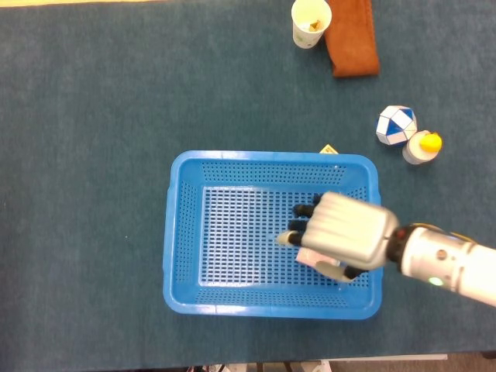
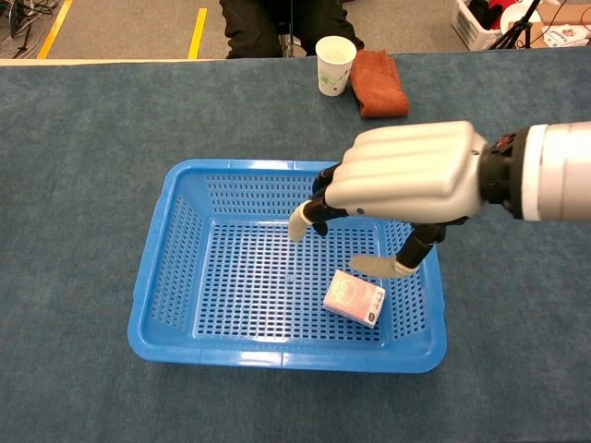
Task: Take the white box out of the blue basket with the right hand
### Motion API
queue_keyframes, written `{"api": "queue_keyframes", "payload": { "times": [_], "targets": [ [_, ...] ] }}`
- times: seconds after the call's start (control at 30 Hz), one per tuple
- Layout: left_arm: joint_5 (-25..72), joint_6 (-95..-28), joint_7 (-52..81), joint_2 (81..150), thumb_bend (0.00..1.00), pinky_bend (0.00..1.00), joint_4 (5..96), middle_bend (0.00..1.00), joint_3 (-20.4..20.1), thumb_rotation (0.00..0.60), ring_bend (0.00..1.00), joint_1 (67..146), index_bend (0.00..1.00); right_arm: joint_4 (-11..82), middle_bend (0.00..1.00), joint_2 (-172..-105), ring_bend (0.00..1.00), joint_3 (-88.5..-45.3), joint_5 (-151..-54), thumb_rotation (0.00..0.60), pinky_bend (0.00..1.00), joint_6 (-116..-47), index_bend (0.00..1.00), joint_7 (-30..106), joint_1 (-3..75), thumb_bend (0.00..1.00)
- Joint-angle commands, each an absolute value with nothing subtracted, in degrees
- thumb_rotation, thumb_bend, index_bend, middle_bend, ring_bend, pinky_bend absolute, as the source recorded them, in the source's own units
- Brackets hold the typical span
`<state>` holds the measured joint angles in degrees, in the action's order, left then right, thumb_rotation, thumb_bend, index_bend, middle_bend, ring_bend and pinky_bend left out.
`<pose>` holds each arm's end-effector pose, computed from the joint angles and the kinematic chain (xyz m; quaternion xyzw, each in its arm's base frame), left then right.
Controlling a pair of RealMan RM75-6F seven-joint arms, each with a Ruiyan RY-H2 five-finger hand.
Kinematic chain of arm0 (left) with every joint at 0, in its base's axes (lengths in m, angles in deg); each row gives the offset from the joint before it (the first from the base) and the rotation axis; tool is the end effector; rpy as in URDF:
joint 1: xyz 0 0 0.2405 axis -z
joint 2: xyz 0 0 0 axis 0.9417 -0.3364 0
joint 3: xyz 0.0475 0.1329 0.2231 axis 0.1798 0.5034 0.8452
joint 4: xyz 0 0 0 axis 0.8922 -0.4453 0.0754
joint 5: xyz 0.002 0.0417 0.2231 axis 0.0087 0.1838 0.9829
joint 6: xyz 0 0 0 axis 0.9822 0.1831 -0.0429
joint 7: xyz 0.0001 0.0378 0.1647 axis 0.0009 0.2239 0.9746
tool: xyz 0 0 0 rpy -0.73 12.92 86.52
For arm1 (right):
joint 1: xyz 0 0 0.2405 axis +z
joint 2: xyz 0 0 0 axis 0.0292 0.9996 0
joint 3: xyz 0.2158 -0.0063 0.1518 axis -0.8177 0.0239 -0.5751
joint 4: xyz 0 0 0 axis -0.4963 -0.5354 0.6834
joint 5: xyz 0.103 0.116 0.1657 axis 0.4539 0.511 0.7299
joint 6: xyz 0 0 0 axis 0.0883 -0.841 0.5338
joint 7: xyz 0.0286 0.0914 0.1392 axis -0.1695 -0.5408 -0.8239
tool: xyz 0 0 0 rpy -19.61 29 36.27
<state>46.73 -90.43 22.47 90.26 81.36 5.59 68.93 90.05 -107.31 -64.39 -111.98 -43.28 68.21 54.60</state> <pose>-0.3083 0.1697 0.1846 -0.5513 -0.3727 -0.3681 0.6494 -0.0409 -0.2389 0.0319 0.9454 -0.1792 0.2250 0.1535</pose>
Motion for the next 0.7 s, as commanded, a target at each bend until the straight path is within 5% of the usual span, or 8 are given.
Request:
{"api": "queue_keyframes", "payload": {
  "times": [0.03, 0.17, 0.37, 0.7],
  "targets": [
    [46.5, -90.5, 22.7, 90.4, 0.25, 0.23, 81.4, 0.34, 5.5, 0.600, 0.23, 68.8, 0.31, 88.4, 0.35, -110.2, 0.22, -61.9, -107.3, 0.417, 0.41, -41.9, 0.23, 71.9, 58.5, 0.50],
    [46.3, -90.5, 23.0, 90.7, 0.25, 0.23, 81.4, 0.34, 5.4, 0.600, 0.23, 68.8, 0.31, 86.8, 0.37, -112.3, 0.22, -58.6, -103.0, 0.410, 0.41, -42.6, 0.23, 74.8, 61.7, 0.51],
    [45.9, -90.4, 23.8, 91.2, 0.25, 0.23, 81.6, 0.34, 5.2, 0.600, 0.23, 68.8, 0.31, 84.4, 0.38, -115.5, 0.23, -53.6, -96.5, 0.287, 0.41, -43.8, 0.23, 78.1, 66.9, 0.62],
    [45.5, -90.8, 25.0, 91.6, 0.25, 0.23, 82.2, 0.34, 5.3, 0.600, 0.23, 68.2, 0.31, 81.3, 0.40, -120.9, 0.25, -46.5, -88.3, 0.280, 0.41, -45.5, 0.25, 81.3, 75.0, 0.66]
  ]
}}
